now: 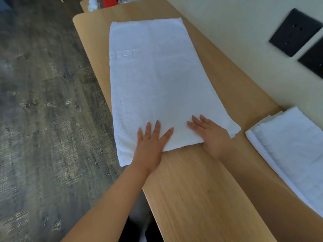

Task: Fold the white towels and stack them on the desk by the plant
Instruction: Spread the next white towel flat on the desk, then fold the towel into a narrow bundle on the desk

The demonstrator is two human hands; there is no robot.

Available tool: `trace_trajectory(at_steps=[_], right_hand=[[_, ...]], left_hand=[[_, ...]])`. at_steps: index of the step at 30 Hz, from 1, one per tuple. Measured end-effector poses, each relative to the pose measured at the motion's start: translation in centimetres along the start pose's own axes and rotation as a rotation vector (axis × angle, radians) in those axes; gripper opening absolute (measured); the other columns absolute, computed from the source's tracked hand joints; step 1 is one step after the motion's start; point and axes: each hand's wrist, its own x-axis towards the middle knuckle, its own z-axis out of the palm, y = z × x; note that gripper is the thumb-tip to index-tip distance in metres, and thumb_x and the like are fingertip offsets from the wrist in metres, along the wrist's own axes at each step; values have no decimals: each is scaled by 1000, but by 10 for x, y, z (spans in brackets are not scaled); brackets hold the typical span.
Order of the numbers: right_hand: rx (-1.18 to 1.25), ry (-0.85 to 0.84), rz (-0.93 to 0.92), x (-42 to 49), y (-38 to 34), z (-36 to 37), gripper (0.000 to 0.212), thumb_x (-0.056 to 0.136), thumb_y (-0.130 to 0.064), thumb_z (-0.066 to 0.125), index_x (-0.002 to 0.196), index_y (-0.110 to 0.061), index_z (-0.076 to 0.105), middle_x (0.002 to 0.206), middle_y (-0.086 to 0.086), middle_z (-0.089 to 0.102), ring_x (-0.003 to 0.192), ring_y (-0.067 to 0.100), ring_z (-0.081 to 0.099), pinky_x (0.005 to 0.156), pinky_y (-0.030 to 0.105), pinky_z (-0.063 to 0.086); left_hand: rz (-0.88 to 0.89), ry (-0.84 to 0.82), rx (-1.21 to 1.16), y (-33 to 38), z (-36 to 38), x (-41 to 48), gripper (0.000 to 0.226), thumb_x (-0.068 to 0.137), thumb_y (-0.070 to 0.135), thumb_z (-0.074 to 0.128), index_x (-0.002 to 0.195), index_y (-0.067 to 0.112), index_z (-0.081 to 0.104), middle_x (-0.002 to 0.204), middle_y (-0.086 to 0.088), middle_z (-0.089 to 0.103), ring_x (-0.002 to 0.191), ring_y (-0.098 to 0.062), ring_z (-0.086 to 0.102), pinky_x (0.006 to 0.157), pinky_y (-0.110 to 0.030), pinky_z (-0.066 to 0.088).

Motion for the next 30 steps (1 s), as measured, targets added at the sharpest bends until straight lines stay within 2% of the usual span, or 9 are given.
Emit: trace_trajectory(at_steps=[2, 4, 9, 12, 15, 21, 24, 27, 30], right_hand=[[-37, -256, 2, 2, -6, -22, 74, 93, 6, 41, 152, -28, 14, 161, -3, 9, 147, 21, 14, 114, 35, 28], [-90, -490, -11, 6, -14, -41, 68, 98, -2, 37, 152, -32, 9, 161, -5, 8, 146, 18, 17, 113, 32, 27], [-24, -786, -12, 2, -33, -87, 33, 94, -18, 48, 125, -25, 58, 117, -1, 62, 101, 16, 61, 78, 22, 43], [120, -982, 42, 9, -33, -108, 27, 80, 3, 52, 98, -15, 61, 71, -9, 52, 60, 5, 48, 50, 14, 34], [176, -1115, 37, 28, -29, -124, 37, 79, -5, 65, 106, -28, 56, 82, -16, 54, 75, 4, 52, 63, 17, 41], [393, -578, 127, 68, 9, -120, 20, 90, -22, 63, 110, -18, 61, 102, -6, 61, 92, 11, 57, 71, 13, 41], [384, -419, 261, 78, 23, -84, 17, 95, -34, 54, 112, -30, 56, 105, -10, 61, 93, 9, 58, 82, 26, 46], [318, -227, 279, 74, 27, -49, 25, 98, -40, 46, 117, -29, 59, 109, -12, 62, 100, 10, 56, 87, 31, 43], [307, -63, 227, 69, 24, -35, 38, 95, -49, 34, 108, -27, 63, 96, -13, 64, 90, 11, 57, 77, 32, 44]], left_hand=[[0, -112, -20, 1, -16, -4, 85, 94, -6, 34, 147, 40, -14, 159, -10, -17, 144, -36, -17, 117, -50, -7], [17, -248, -89, 2, -38, -9, 89, 89, -13, 33, 150, 41, -4, 160, -8, -12, 146, -33, -10, 118, -47, 0], [28, -602, -326, -6, -101, -14, 76, 84, -11, 38, 143, 37, 37, 144, 0, 44, 125, -22, 44, 91, -25, 36], [-21, -825, -280, -13, -126, 0, 70, 78, -10, 51, 135, 31, 51, 130, -3, 55, 111, -26, 48, 86, -32, 38], [-46, -922, -305, -18, -144, 19, 60, 77, -13, 58, 129, 17, 57, 121, -11, 60, 103, -28, 52, 83, -32, 43], [29, -484, -325, -71, -145, 76, 38, 77, -3, 51, 104, 24, 57, 107, -1, 59, 101, -25, 56, 83, -35, 47], [-13, -281, -294, -93, -116, 97, 44, 87, 10, 45, 118, 40, 52, 114, 12, 56, 104, -16, 54, 85, -30, 43], [31, -52, -139, -108, -79, 103, 36, 90, 44, 36, 120, 40, 54, 115, 13, 57, 108, -14, 53, 83, -31, 36], [91, 137, -97, -119, -53, 99, 64, 81, 73, 19, 107, 34, 63, 101, 13, 59, 94, -16, 55, 76, -32, 30]])
